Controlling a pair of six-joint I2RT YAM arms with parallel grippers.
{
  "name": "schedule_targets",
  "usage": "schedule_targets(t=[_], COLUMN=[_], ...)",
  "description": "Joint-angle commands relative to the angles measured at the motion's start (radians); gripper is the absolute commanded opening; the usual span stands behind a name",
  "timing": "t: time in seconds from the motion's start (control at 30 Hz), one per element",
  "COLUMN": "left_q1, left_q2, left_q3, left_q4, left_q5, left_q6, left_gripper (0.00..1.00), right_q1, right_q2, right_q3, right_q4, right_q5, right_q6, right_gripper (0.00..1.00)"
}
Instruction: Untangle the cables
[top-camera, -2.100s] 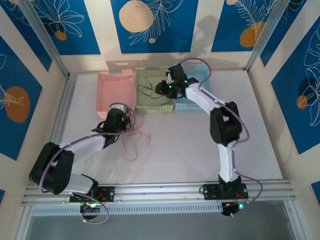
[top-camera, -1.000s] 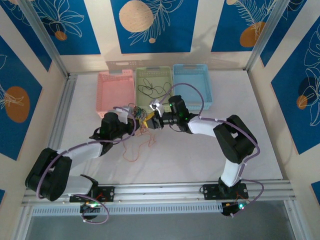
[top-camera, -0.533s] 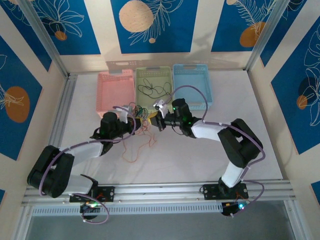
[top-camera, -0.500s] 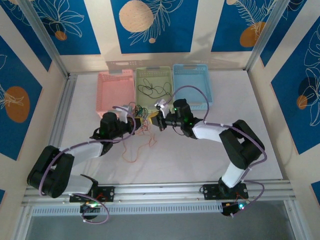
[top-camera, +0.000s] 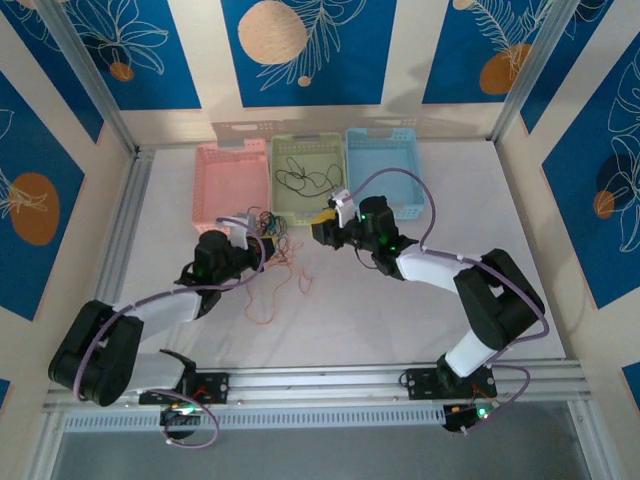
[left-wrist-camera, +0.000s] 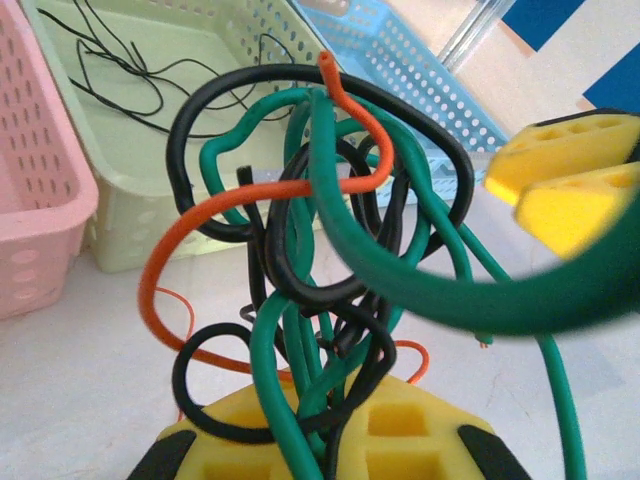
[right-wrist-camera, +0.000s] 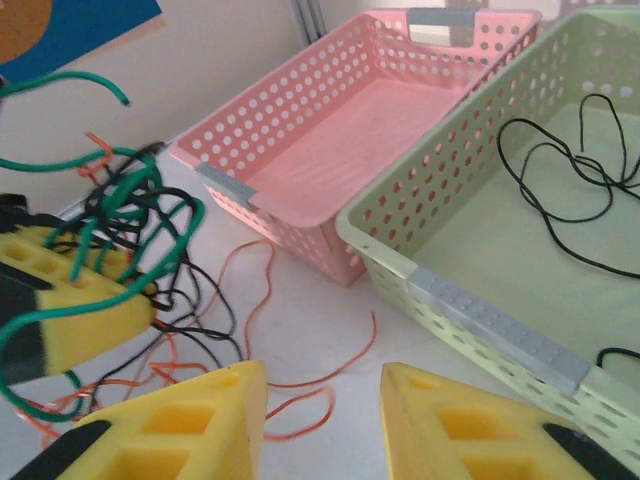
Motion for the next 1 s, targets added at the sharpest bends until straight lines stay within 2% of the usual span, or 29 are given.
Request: schedule_targets(t=[0.0,0.13,0.33,0.57,0.97], left_q1=[0.012,0.012,0.012,0.013,0.012], left_q2=[-0.014,-0.009,0.005,0.008,0.011], left_q3=[-0.008,-0.005,-0.002,-0.003,-0.003], left_q4=[0.043,0.040,0.046,0.057,0.059], left_q5=[-0.022,-0.032,-0.031,-0.032,-0.031], left_q6=[-0.015,-0.017,-0.017,-0.015,-0.015], left_gripper=[0.00,0.00,0.00,0.00,0.00], right_q1=[0.038,0.083,0.116,0.123,0.132], right_q2=[-0.057,-0.020,0.062,0.135,0.133], right_q3=[0.060,0.063,0.091,0.171,0.196], right_q4=[-0.117,-0.092,-0.050,-0.053,-0.036], right_q5=[-0.014,-0.071,-0.079,-0.124,-0.173], right_q6=[0.012,0.108,0.254,0.318,0.420], right_gripper=[0.36,0.35,0.35,0.36,0.36])
